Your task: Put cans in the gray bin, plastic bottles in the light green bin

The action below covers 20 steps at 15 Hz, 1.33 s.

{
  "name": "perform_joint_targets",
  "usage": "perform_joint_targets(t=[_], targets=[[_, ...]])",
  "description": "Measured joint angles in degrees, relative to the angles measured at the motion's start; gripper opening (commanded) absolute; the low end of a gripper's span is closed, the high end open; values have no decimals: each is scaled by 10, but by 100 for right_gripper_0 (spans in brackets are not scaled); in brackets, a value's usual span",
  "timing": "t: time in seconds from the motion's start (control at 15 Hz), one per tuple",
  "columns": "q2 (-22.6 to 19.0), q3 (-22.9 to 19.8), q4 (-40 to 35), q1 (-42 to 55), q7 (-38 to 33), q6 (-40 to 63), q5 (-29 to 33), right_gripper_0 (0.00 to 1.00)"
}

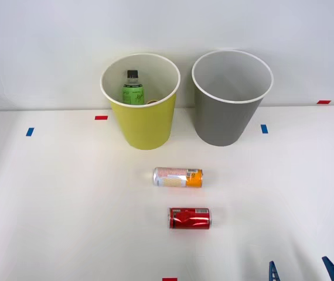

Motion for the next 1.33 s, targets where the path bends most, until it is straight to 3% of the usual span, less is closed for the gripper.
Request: perform_joint_targets(t=[1.0, 1.33], targets=[[-1, 0, 3, -2, 0, 2, 0, 100], [-54, -10, 3, -24, 7, 7, 17, 100]])
